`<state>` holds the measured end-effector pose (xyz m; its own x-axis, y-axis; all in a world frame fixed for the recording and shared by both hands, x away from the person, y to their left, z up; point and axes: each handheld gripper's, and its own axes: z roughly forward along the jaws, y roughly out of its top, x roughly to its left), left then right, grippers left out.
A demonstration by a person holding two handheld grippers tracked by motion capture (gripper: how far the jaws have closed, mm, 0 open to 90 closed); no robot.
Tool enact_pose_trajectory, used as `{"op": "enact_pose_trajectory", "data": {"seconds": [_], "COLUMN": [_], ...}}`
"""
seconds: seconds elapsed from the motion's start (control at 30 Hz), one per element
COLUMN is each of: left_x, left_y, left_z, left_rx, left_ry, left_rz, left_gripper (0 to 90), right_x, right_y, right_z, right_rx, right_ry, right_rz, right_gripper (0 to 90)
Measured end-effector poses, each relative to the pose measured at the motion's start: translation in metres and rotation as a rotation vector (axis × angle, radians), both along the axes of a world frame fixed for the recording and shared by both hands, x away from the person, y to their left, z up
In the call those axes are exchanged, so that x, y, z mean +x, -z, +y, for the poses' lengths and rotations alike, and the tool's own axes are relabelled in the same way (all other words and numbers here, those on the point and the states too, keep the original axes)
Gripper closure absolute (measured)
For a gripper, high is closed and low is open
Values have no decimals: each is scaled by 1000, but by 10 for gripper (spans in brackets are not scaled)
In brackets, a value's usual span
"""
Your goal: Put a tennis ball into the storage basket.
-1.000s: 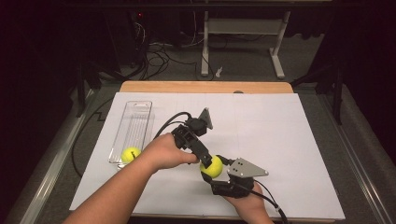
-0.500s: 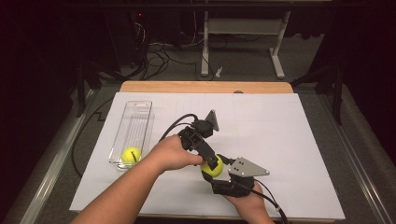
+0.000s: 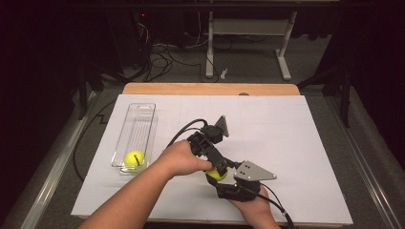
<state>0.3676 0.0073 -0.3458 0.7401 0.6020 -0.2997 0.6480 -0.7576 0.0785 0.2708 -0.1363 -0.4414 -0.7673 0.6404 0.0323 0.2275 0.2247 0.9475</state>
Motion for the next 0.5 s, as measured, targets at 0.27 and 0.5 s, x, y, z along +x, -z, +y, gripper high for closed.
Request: {"op": "enact_pose_trajectory", "data": {"seconds": [0.27, 0.5], "left_x": [2, 2], "left_y": [4, 7], "left_z": [-1, -1], "left_rx": [-22, -46], "left_ry": [0, 4], "left_rz": [17, 36], "left_gripper": [66, 108], "right_x": [-1, -1], "right_y": [0, -1], "right_z": [0, 0], "right_rx": [6, 11], "right_ry": [-3, -2], "right_rz": [-7, -10], "right_gripper": [277, 277]}}
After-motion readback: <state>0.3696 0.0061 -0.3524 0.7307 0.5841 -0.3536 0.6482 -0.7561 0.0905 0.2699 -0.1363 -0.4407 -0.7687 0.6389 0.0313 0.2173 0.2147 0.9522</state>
